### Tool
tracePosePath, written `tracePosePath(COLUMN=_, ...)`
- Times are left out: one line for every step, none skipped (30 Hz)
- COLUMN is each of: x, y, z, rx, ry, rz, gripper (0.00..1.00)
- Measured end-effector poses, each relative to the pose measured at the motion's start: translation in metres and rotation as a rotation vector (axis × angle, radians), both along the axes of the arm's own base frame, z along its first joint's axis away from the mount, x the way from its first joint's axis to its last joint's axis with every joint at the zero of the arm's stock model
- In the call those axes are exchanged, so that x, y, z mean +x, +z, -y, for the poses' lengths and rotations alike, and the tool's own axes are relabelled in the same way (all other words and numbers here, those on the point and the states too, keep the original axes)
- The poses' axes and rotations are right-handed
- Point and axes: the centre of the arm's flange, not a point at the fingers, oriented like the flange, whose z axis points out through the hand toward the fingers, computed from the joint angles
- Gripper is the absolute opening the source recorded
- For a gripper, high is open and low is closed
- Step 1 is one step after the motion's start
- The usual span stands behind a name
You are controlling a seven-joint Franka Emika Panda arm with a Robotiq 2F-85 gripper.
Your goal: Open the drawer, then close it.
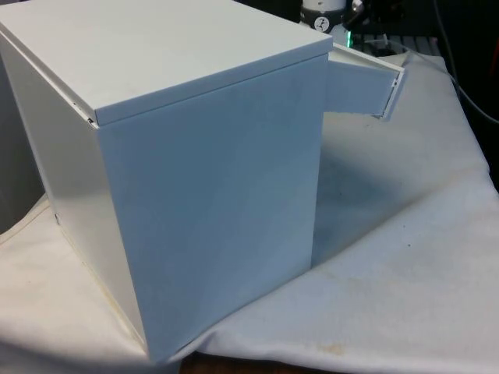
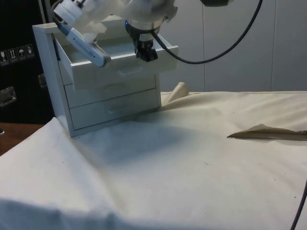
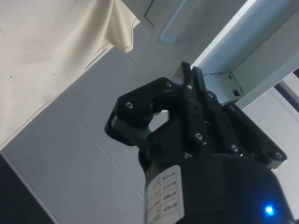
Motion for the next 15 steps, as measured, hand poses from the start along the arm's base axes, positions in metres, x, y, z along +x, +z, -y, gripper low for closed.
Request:
tracePosePath(x=0.000, y=0.000, z=-0.001, rx=0.001, ry=0.001, rz=0.002, gripper=0.02)
tracePosePath(x=-0.001, y=0.000, z=-0.001, rx=0.000, ry=0.001, rz=0.002, gripper=0.02)
tracePosePath(x=-0.001, y=0.000, z=-0.002, rx=0.001, ry=0.002, rz=0.003, gripper=0.02)
tracePosePath(x=-0.001, y=0.000, z=-0.003, rx=0.001, ry=0.003, rz=0.004, gripper=0.02)
tracePosePath(x=-0.001, y=0.000, z=-0.003, rx=0.001, ry=0.003, rz=0.004, gripper=0.02)
tracePosePath(x=-0.001, y=0.000, z=-0.003, rx=0.002, ry=0.002, rz=0.005, gripper=0.02)
tracePosePath(x=-0.002, y=0.000, z=-0.004, rx=0.003, ry=0.004, rz=0.007, gripper=0.02)
tracePosePath(x=-0.002, y=-0.001, z=-0.005, rx=0.003, ry=0.005, rz=0.008, gripper=0.02)
tracePosePath(x=-0.002, y=0.000, z=-0.007, rx=0.004, ry=0.007, rz=0.010, gripper=0.02)
tracePosePath(x=-0.003, y=0.000, z=-0.009, rx=0.005, ry=0.008, rz=0.015, gripper=0.02)
tracePosePath(x=-0.003, y=-0.001, z=-0.010, rx=0.005, ry=0.009, rz=0.016, gripper=0.02)
tracePosePath(x=-0.004, y=-0.002, z=-0.011, rx=0.005, ry=0.009, rz=0.017, gripper=0.03)
tracePosePath(x=-0.004, y=-0.002, z=-0.011, rx=0.005, ry=0.009, rz=0.017, gripper=0.06)
tracePosePath(x=-0.004, y=-0.002, z=-0.012, rx=0.005, ry=0.009, rz=0.018, gripper=0.06)
tracePosePath(x=-0.004, y=-0.002, z=-0.013, rx=0.005, ry=0.010, rz=0.020, gripper=0.13)
